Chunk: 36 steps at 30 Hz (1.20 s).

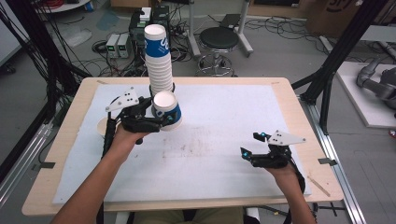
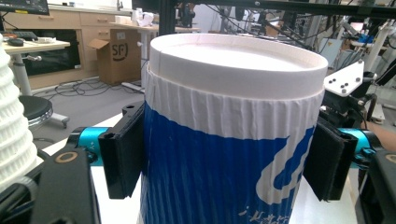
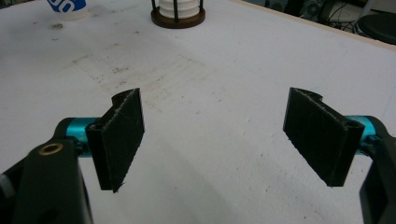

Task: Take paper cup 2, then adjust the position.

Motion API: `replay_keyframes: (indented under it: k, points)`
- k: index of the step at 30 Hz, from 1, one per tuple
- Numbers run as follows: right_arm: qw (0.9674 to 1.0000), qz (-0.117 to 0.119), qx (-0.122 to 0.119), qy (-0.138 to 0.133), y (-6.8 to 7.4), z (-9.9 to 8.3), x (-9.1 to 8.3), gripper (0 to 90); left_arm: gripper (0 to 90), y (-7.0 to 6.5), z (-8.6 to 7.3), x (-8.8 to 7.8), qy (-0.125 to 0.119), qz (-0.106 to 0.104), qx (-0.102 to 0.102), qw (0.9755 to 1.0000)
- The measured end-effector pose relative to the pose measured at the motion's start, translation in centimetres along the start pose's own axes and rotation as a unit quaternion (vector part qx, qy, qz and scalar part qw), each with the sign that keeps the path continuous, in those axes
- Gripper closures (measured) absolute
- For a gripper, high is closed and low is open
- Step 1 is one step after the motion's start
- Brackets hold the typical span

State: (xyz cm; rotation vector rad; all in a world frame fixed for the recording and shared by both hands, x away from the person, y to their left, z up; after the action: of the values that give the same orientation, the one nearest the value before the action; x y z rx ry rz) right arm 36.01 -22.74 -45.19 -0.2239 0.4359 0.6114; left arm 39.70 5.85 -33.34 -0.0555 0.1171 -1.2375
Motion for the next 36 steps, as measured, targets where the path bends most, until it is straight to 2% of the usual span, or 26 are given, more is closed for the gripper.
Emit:
replay_keyframes:
  k: [9, 15, 20, 30, 36]
  points:
    - [1.0, 0.001, 0.001, -0.008, -0.1, 0.1, -0.4, 20.9, 25.4, -0.4, -0.6, 0.6, 0.007, -0.008, -0.001, 0.9999]
    - [0.9998, 0.016, -0.006, -0.014, 0.5, 0.6, -0.3, 20.9, 25.5, -0.6, -0.9, 0.9, 0.013, -0.015, -0.004, 0.9998]
    - [0.999, 0.039, -0.015, -0.016, 1.5, 0.8, -0.4, 20.8, 25.5, -1.4, -1.6, 1.4, 0.018, -0.033, -0.003, 0.9993]
    - [0.994, 0.098, -0.031, -0.038, 4.3, 2.0, -0.3, 20.8, 25.4, -3.9, -3.3, 2.7, 0.022, -0.086, -0.003, 0.9961]
    - [0.9906, 0.125, -0.037, -0.043, 5.9, 3.0, 0.4, 20.8, 25.5, -4.2, -3.8, 2.7, 0.027, -0.094, -0.003, 0.9952]
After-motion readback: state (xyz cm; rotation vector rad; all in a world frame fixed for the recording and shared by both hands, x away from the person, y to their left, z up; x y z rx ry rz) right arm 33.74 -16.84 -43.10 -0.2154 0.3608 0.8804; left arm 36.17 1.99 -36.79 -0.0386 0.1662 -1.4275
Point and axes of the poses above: each handheld gripper's, and its own axes: x roughly forward along the jaws, z roughly out of its top, y roughly to its left, the point moved 10 cm from there along x, roughly forward along the jaws, and after that the axes turned 10 degrees about -z, right-handed, at the moved point
